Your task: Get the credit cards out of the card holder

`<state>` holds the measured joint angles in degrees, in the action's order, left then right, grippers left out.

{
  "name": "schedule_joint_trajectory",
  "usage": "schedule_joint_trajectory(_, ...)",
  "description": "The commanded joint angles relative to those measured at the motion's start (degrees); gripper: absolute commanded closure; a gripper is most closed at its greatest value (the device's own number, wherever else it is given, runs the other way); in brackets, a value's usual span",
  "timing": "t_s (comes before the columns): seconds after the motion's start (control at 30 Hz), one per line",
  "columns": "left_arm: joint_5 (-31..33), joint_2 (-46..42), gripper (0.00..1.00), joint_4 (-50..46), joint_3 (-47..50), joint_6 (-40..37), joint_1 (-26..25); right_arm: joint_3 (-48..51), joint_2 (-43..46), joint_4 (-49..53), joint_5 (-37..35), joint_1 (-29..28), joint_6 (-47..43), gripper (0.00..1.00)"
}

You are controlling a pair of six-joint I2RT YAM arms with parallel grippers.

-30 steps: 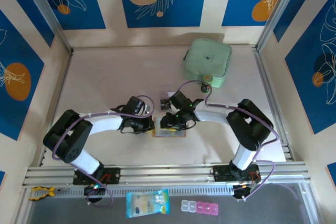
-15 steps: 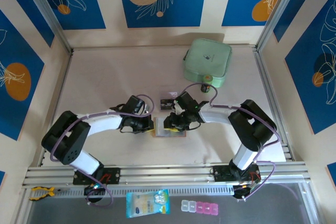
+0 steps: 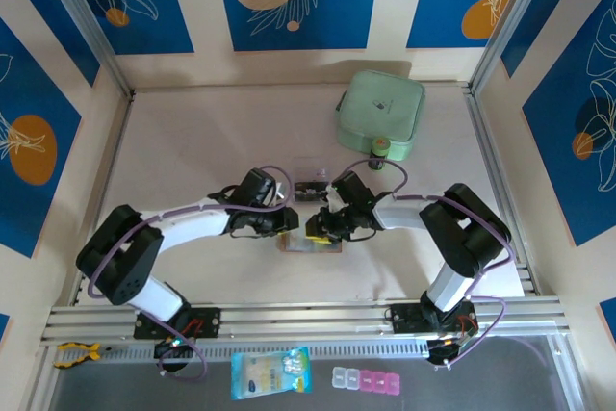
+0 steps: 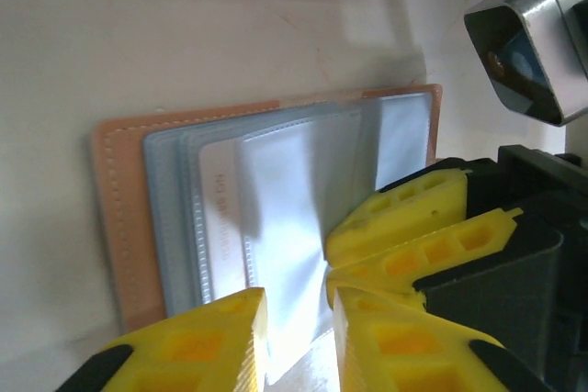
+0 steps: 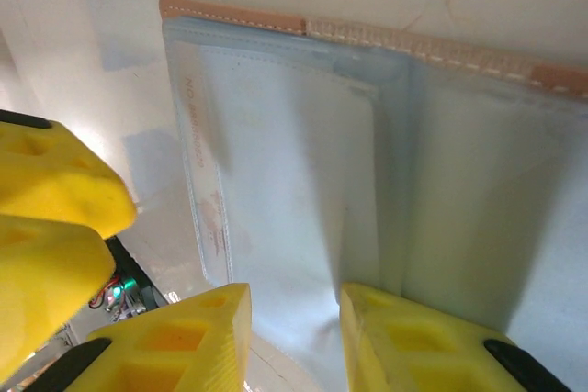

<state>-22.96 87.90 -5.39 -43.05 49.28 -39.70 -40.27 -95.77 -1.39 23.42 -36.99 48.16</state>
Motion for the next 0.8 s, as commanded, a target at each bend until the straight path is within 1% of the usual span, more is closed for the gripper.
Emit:
schedule_joint_trajectory(0.0, -0.64, 2.05, 0.70, 1.15, -1.72, 1.08, -0.90, 2.09, 0.80, -1.81, 2.32, 0.75, 1.34, 0.68)
schedule_joint_trajectory(0.17, -0.15, 3.62, 0.68, 0.91, -1.86, 1.34, -0.99, 3.77, 0.32, -5.16, 4.24, 1.82, 2.25, 0.69)
schedule_joint_trajectory(0.33, 1.42, 4.62, 0.68, -1.95, -2.99, 0.78, -0.97, 4.22, -0.41, -6.05, 5.61, 2.52, 2.20, 0.69)
schedule_joint_trajectory(0.43, 0.79, 5.33, 0.68, -1.12, -3.17, 1.23, -1.08, 4.49, -0.80, -7.29, 6.63, 2.71, 2.34, 0.69)
schedule_joint_trajectory(0.77, -0.57, 6.97, 0.76, -0.21, -4.81, 1.78, -2.05, 5.20, -2.07, -10.30, 8.43, 3.06, 3.04, 0.69)
